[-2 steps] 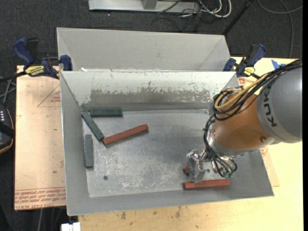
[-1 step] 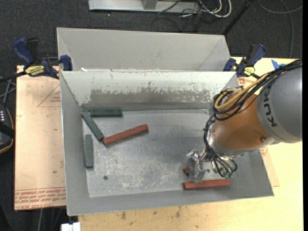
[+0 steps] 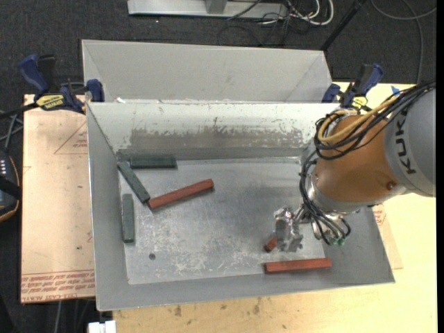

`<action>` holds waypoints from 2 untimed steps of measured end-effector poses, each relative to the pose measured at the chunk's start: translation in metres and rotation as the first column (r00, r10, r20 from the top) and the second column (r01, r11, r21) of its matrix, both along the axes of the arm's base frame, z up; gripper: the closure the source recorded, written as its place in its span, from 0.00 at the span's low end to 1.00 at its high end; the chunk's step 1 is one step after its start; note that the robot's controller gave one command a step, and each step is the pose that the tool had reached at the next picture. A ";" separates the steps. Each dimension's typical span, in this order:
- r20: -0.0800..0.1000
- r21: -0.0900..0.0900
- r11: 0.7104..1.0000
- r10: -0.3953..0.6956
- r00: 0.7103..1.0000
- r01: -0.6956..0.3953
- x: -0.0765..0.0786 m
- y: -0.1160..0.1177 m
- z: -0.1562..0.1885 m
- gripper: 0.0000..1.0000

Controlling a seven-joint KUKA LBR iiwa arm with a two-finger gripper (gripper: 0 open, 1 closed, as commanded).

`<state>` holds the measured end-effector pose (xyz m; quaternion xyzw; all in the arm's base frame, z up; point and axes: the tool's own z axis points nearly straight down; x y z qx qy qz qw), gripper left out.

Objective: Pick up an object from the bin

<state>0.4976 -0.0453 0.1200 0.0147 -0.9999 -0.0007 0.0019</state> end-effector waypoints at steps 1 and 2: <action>0.003 0.000 1.000 0.010 1.000 -0.010 0.004 0.005 0.054 1.00; 0.010 -0.001 1.000 0.007 1.000 -0.007 -0.001 0.017 0.050 1.00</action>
Offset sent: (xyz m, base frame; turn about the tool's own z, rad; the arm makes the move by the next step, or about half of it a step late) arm -0.0116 0.0302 0.0193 0.0013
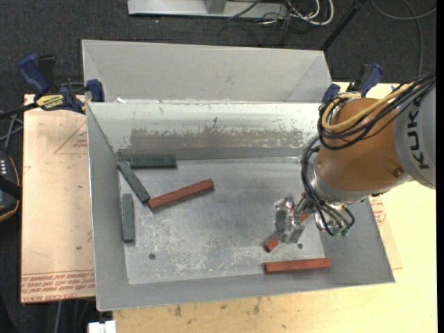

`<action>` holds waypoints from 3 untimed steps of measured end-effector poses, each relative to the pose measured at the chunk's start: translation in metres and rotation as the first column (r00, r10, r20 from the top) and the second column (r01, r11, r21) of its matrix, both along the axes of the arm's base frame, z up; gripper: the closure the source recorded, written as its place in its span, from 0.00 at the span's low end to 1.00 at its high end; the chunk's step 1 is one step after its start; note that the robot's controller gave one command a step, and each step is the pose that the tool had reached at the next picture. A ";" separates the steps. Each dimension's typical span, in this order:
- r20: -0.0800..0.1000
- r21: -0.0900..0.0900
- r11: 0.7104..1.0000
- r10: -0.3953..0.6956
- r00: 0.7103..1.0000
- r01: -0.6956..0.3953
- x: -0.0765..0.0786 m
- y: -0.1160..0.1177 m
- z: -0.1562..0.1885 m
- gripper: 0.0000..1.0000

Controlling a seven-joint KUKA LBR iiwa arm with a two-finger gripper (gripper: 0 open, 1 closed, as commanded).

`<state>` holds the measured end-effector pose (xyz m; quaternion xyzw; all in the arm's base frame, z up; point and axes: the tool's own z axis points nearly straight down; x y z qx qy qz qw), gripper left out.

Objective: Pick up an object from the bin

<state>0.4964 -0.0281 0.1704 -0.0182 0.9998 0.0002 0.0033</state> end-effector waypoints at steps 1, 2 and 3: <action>-0.005 0.000 0.999 -0.033 0.999 0.033 0.013 -0.010 0.198 1.00; 0.004 -0.001 0.999 -0.039 0.999 0.039 0.016 -0.012 0.233 1.00; 0.001 0.000 0.999 -0.042 0.999 0.042 0.015 -0.010 0.178 1.00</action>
Offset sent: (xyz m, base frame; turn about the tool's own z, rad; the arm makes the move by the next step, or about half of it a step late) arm 0.0000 0.0000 0.0000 0.0000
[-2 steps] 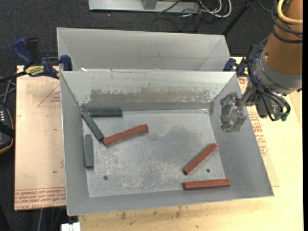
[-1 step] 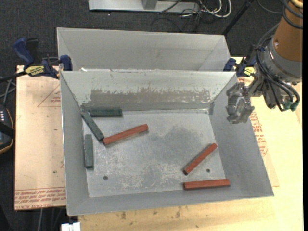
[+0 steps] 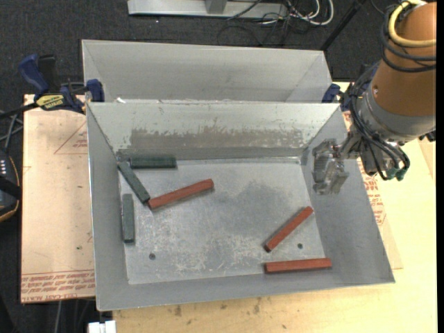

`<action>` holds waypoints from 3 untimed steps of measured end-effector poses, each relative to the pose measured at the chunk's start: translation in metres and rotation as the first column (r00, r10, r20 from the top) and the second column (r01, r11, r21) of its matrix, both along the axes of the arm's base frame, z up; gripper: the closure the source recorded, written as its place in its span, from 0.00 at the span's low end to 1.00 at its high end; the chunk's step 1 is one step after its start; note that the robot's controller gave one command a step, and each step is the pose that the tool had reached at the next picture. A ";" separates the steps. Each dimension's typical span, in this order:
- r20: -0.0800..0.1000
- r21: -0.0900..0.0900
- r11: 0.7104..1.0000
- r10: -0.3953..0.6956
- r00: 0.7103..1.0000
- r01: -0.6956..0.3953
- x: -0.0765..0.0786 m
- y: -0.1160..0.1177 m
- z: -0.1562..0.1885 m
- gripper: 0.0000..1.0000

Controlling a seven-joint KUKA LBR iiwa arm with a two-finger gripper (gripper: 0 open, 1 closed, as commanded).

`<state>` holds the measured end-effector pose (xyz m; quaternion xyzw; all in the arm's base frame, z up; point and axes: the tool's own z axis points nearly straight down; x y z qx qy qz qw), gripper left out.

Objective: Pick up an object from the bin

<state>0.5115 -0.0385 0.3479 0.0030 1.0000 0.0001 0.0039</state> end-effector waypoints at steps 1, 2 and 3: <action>-0.006 0.001 0.986 -0.166 0.986 0.166 0.007 -0.009 -0.041 1.00; -0.006 0.000 0.956 -0.294 0.956 0.294 0.016 0.040 -0.064 1.00; -0.001 0.005 0.943 -0.334 0.943 0.334 0.033 0.042 -0.123 1.00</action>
Offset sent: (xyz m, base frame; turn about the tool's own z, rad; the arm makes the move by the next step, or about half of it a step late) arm 0.0232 0.1037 -0.0879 0.3450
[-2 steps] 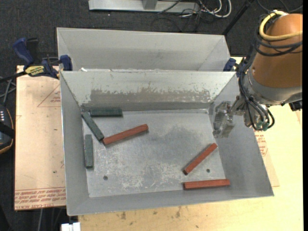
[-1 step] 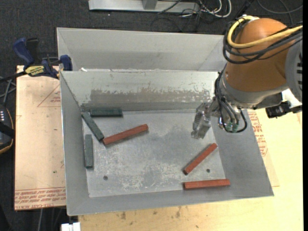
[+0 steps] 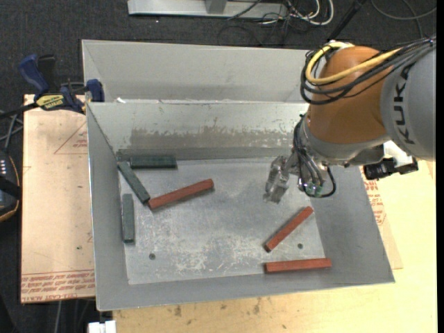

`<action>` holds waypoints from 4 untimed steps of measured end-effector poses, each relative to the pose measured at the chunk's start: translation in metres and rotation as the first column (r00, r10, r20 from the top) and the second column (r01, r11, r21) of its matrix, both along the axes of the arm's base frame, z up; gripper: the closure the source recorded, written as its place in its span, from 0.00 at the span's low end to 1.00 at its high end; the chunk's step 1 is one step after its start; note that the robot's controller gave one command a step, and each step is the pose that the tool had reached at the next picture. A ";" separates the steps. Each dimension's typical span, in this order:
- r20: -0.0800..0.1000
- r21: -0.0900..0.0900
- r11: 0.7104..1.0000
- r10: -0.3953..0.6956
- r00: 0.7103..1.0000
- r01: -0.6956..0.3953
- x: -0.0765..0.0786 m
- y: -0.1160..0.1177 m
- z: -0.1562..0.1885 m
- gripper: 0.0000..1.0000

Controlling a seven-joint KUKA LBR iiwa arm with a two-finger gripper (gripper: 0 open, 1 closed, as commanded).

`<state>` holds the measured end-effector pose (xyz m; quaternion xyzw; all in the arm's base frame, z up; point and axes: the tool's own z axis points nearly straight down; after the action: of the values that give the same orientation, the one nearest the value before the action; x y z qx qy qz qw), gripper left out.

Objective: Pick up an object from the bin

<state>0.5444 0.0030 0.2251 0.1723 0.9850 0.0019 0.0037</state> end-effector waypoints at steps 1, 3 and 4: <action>-0.008 -0.002 0.997 0.080 0.997 -0.080 -0.033 0.011 -0.067 0.00; -0.003 -0.002 0.992 0.130 0.992 -0.130 -0.021 -0.031 -0.107 0.00; -0.005 -0.001 0.977 0.215 0.977 -0.215 -0.036 -0.058 -0.154 1.00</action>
Offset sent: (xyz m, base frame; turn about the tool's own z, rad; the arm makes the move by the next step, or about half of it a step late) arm 0.0000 0.0000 0.0000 0.0000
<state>0.5086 -0.0550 0.0716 0.0646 0.9979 0.0010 0.0014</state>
